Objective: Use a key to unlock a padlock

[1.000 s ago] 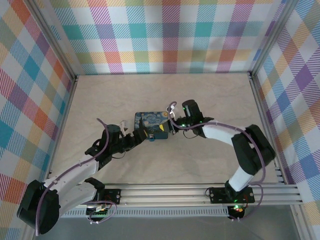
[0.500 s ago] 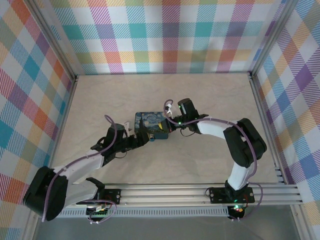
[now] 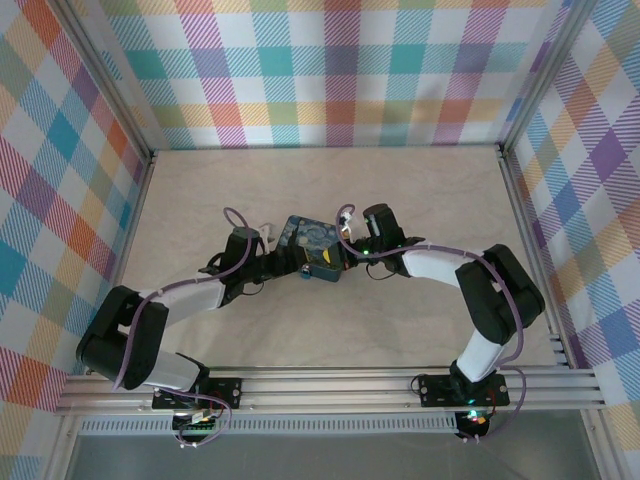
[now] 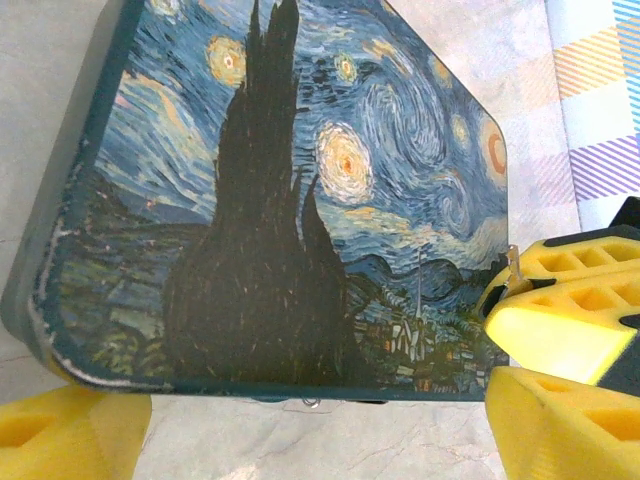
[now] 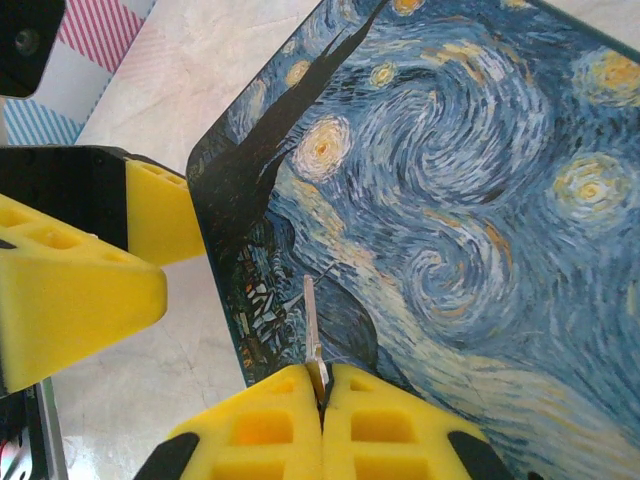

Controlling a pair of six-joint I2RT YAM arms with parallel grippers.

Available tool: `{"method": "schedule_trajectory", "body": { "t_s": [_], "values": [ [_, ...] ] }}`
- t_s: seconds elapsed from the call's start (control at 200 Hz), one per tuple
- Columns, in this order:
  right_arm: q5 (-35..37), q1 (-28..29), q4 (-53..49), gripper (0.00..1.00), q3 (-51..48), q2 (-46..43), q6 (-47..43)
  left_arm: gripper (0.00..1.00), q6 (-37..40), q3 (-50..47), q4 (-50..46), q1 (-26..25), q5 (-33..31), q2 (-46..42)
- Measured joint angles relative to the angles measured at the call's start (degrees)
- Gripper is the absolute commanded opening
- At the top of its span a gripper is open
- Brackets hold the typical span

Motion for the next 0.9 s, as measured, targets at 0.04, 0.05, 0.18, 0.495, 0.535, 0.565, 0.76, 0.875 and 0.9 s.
{"method": "schedule_trajectory", "body": {
  "t_s": [0.04, 0.05, 0.18, 0.495, 0.535, 0.565, 0.76, 0.875, 0.9],
  "values": [
    [0.1, 0.0, 0.0, 0.00, 0.0, 0.0, 0.2, 0.86, 0.1, 0.0, 0.3, 0.0, 0.2, 0.0],
    [0.1, 0.0, 0.1, 0.00, 0.0, 0.0, 0.3, 0.86, 0.2, 0.0, 0.3, 0.0, 0.3, 0.0],
    [0.3, 0.0, 0.1, 0.00, 0.0, 0.0, 0.6, 0.83, 0.9, -1.9, 0.8, -0.1, 0.4, -1.8],
    [0.7, 0.0, 0.1, 0.00, 0.0, 0.0, 0.6, 0.76, 6.4, -6.0, 0.3, -4.9, -2.0, -5.3],
    [0.7, 0.0, 0.1, 0.00, 0.0, 0.0, 0.6, 0.75, 7.3, -6.0, 0.7, -5.4, -2.4, -4.7],
    [0.7, 0.0, 0.1, 0.00, 0.0, 0.0, 0.6, 0.75, 8.0, -6.0, 1.0, -5.8, -2.7, -3.8],
    [1.1, 0.0, 0.1, 0.00, 0.0, 0.0, 0.9, 0.74, 11.1, -5.9, 3.2, -8.0, -5.0, 3.3],
    [1.2, 0.0, 0.1, 0.00, 0.1, 0.0, 1.2, 0.69, 12.2, -4.6, 5.4, -8.9, -6.4, 5.8],
    [1.2, 0.0, 0.1, 0.00, 0.1, 0.0, 1.2, 0.68, 12.3, -4.1, 5.9, -9.0, -6.6, 6.6]
  ]
}}
